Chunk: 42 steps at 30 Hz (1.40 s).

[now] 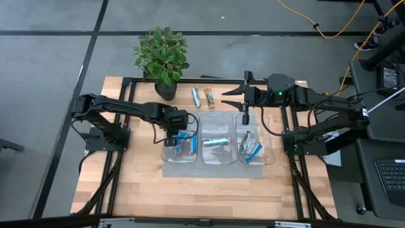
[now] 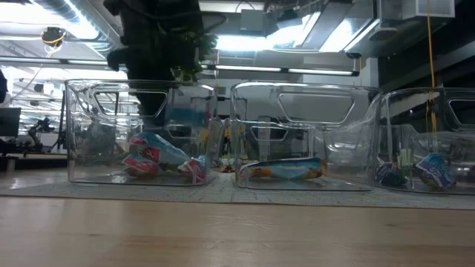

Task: Pick and place Granola Bars by type
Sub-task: Put the red granola bar into the left transparent bin, then put the yellow granola bar into the middle transparent bin

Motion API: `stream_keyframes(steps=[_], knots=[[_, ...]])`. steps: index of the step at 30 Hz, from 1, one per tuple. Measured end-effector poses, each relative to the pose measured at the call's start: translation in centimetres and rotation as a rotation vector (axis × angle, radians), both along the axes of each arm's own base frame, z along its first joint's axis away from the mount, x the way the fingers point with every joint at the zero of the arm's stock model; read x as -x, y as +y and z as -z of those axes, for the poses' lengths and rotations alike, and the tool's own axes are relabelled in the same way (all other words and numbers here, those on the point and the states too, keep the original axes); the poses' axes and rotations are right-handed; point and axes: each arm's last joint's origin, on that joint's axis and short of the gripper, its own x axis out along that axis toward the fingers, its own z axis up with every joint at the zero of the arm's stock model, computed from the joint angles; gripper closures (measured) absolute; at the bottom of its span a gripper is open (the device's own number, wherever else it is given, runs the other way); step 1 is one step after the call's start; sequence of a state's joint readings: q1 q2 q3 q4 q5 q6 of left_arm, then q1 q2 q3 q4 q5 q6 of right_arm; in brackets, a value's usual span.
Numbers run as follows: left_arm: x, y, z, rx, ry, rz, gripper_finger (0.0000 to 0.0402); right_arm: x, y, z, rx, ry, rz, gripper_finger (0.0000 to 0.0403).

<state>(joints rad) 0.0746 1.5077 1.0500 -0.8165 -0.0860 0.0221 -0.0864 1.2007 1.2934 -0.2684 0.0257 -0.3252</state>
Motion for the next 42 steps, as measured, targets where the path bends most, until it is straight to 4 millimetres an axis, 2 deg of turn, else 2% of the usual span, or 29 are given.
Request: stream_keyframes(steps=[10,17,26,32,42], knots=[[-1.0,0.3,2.6,0.010,0.098,-0.015,0.0369,0.1,0.0,0.4,-0.002,0.040,0.000,0.0289],[-1.1,0.9,3.0,0.024,0.103,-0.092,0.0345,0.1,0.0,0.5,-0.003,0.051,0.000,0.0289],[-1.0,1.0,2.9,0.031,0.098,-0.109,0.0302,0.1,0.0,0.5,-0.003,0.051,0.000,0.0289],[-0.5,1.0,1.4,0.020,0.043,-0.124,0.0259,0.1,0.0,0.6,0.018,0.062,-0.005,0.0289],[2.0,0.9,-3.6,-0.015,-0.169,-0.229,0.0210,0.3,-1.0,1.1,0.008,0.117,0.035,0.0289]])
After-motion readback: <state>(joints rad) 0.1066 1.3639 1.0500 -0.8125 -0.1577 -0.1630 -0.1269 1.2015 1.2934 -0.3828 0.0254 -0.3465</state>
